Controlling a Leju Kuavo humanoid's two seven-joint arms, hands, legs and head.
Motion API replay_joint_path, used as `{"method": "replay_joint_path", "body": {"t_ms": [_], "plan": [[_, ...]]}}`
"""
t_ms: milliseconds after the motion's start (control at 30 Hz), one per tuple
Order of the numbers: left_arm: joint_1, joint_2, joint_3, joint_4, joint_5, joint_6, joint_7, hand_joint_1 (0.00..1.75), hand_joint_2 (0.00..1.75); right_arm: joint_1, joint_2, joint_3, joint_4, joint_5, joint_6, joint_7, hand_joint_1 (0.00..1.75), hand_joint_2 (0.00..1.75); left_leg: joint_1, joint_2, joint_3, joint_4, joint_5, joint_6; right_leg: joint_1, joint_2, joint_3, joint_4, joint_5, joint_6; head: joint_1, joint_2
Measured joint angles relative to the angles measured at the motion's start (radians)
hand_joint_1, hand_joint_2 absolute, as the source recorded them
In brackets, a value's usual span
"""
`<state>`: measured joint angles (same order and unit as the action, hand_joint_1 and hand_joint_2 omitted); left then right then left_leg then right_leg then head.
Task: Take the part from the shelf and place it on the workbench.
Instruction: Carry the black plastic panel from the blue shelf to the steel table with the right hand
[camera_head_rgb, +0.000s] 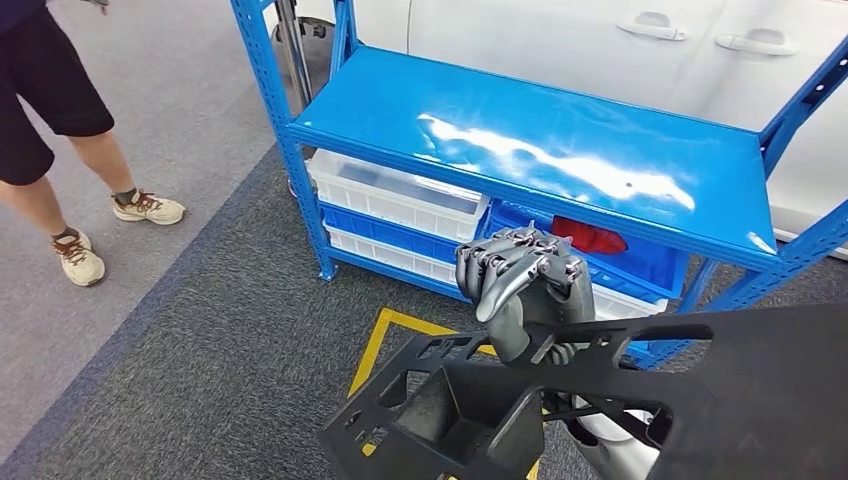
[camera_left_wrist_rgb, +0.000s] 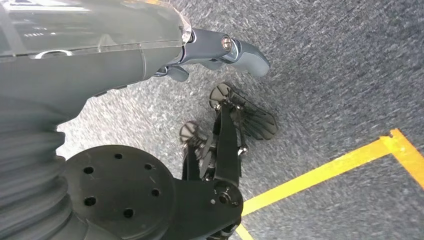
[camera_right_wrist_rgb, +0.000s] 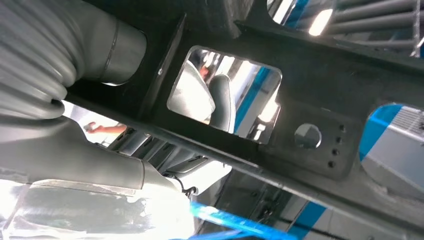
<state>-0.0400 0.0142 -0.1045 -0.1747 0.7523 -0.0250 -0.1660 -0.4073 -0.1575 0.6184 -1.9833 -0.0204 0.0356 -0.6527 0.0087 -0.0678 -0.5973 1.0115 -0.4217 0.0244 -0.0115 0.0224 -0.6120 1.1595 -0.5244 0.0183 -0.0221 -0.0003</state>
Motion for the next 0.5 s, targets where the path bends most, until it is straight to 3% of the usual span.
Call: {"method": "replay_joint_path", "body": {"t_ms": [67,100,167,200,267,333,400,433,500], "plan": [[-0.003,-0.005,0.000,0.000,0.003,-0.001,-0.005,0.00,1.75,0.001,0.000,0.000,-0.016,0.008,-0.004,0.004,1.75,1.75,0.000,-0.024,-0.006,0.005,0.004,-0.008,-0.001,0.042,0.057,-0.116,0.039,-0.007,0.000,0.000],[-0.004,-0.007,0.000,0.000,0.006,-0.001,-0.006,0.00,1.75,0.001,0.000,0.000,-0.022,0.012,-0.006,0.003,1.75,1.75,0.001,-0.035,-0.011,0.005,0.007,-0.014,0.000,0.054,0.067,-0.141,0.042,-0.009,0.000,0.000],[-0.002,-0.008,0.000,0.000,0.010,0.000,-0.007,0.00,1.75,0.002,0.000,0.000,-0.028,0.017,-0.013,0.000,1.75,1.75,0.005,-0.055,-0.018,0.001,0.014,-0.028,0.000,0.040,0.068,-0.149,0.045,-0.014,0.000,0.000],[0.001,-0.009,0.000,0.000,0.012,0.001,-0.006,0.00,1.75,0.002,0.000,0.000,-0.031,0.019,-0.015,-0.001,1.75,1.75,0.004,-0.048,-0.020,0.003,0.014,-0.033,-0.001,0.029,0.070,-0.155,0.049,-0.019,0.000,0.000],[0.002,-0.009,0.001,0.000,0.018,0.005,-0.004,0.00,1.75,0.003,0.000,0.000,-0.036,0.019,-0.019,-0.005,1.75,1.75,0.002,0.001,-0.043,0.051,-0.020,-0.040,-0.003,0.002,0.075,-0.169,0.057,-0.030,0.000,0.000],[0.000,-0.010,0.003,0.000,0.022,0.011,-0.002,0.00,1.75,0.008,0.001,0.000,-0.039,0.019,-0.021,-0.008,1.75,1.75,0.003,0.048,-0.097,0.171,-0.087,-0.045,0.001,-0.027,0.076,-0.171,0.058,-0.036,0.000,0.000],[-0.001,-0.010,0.003,0.000,0.023,0.019,0.002,0.00,1.75,0.012,0.001,0.000,-0.040,0.018,-0.023,-0.009,1.75,1.75,0.006,0.056,-0.141,0.272,-0.124,-0.052,0.004,-0.056,0.074,-0.169,0.056,-0.037,0.000,0.000],[0.000,-0.010,0.003,0.000,0.023,0.024,0.006,0.00,1.75,0.013,0.001,0.000,-0.040,0.018,-0.023,-0.010,1.75,1.75,0.006,0.059,-0.138,0.275,-0.116,-0.053,0.004,-0.069,0.073,-0.167,0.055,-0.036,0.000,0.000],[0.002,-0.009,0.004,0.000,0.022,0.034,0.018,0.00,1.75,0.013,0.001,0.000,-0.040,0.018,-0.025,-0.010,1.75,1.75,0.008,0.076,-0.074,0.168,-0.059,-0.053,0.004,-0.092,0.075,-0.164,0.050,-0.032,0.000,0.000]]}}
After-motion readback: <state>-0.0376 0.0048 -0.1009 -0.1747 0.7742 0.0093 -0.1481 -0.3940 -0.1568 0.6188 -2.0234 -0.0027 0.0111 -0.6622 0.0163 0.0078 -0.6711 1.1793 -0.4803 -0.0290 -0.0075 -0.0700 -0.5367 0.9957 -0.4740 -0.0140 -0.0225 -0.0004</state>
